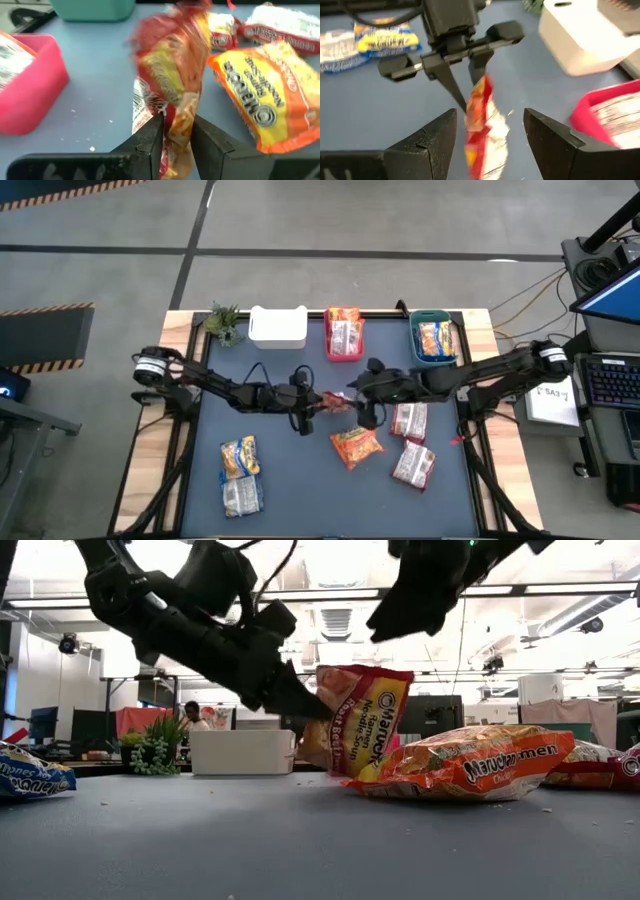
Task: Sort Maruchan noodles
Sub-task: Put the top left red noodle pack into the white bin
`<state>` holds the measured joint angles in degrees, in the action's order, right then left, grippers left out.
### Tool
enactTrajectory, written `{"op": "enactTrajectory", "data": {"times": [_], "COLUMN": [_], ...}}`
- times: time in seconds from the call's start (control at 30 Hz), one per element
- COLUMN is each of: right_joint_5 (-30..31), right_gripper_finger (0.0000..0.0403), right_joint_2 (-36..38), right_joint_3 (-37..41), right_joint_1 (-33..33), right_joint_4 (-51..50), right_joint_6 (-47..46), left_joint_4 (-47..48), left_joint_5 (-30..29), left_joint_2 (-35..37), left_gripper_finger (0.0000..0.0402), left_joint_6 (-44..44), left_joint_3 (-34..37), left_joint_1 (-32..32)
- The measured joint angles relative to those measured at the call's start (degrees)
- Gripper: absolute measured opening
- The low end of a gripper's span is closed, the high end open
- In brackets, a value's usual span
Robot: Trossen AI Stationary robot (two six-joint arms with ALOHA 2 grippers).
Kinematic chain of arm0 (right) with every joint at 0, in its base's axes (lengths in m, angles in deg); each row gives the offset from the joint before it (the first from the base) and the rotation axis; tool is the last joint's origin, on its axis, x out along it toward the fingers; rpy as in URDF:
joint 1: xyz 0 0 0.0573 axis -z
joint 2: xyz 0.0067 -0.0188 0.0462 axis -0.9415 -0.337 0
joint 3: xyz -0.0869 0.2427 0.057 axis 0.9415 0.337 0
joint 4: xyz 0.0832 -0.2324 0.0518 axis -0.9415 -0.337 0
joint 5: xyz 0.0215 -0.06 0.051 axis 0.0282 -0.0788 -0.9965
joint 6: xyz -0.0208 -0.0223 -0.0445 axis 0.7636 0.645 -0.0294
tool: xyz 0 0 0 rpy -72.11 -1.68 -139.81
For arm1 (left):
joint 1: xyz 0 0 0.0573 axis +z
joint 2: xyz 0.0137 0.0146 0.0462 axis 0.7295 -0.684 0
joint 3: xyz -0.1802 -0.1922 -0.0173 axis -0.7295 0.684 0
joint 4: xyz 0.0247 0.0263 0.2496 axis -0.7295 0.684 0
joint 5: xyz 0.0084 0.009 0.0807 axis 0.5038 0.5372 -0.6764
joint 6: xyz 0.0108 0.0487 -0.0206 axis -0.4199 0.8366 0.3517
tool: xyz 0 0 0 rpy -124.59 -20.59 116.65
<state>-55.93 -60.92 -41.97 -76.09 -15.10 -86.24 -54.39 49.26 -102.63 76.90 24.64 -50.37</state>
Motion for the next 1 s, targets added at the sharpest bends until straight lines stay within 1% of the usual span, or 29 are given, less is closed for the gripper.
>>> {"op": "enactTrajectory", "data": {"times": [0.17, 0.23, 0.3, 0.37, 0.5, 0.6, 0.7, 0.77, 1.0], "right_joint_5": [4.17, 6.12, 6.97, 7.59, 7.49, 5.98, 0.51, -1.92, -3.07], "right_gripper_finger": [0.0219, 0.0219, 0.0219, 0.0219, 0.0219, 0.0219, 0.0219, 0.0219, 0.0219], "right_joint_2": [4.36, 5.54, 6.22, 6.6, 6.42, 4.86, 2.22, 0.69, -1.95], "right_joint_3": [0.54, 0.89, 1.26, 1.71, 3.09, 4.16, 5.06, 5.16, 5.33], "right_joint_1": [0.22, 0.22, 0.22, 0.22, 0.22, 0.2, 0.18, 0.16, 0.2], "right_joint_4": [-0.26, 0.0, 0.29, 0.43, 1.47, 1.76, 2.77, 3.58, 3.25], "right_joint_6": [2.48, 3.15, 3.24, 3.26, 2.11, -0.52, -0.76, -0.44, -0.85], "left_joint_4": [3.26, 4.6, 6.06, 6.65, 6.51, 6.51, 6.5, 6.48, 6.91], "left_joint_5": [-1.31, -1.33, -0.35, -0.15, -0.1, -0.12, -0.19, -0.22, -0.3], "left_joint_2": [3.63, 4.62, 4.78, 4.69, 3.72, 3.17, 3.01, 3.01, 2.99], "left_gripper_finger": [0.0068, 0.0048, 0.0019, 0.0006, 0.0029, 0.0037, 0.0038, 0.0038, 0.0038], "left_joint_6": [-2.55, -3.0, -2.98, -2.94, -1.09, -0.29, -0.38, -0.69, -1.51], "left_joint_3": [0.0, 0.0, 0.0, 0.0, 0.0, 0.0, 0.0, 0.0, 0.0], "left_joint_1": [0.82, 1.01, 0.99, 0.94, 0.94, 0.96, 0.96, 0.96, 0.98]}}
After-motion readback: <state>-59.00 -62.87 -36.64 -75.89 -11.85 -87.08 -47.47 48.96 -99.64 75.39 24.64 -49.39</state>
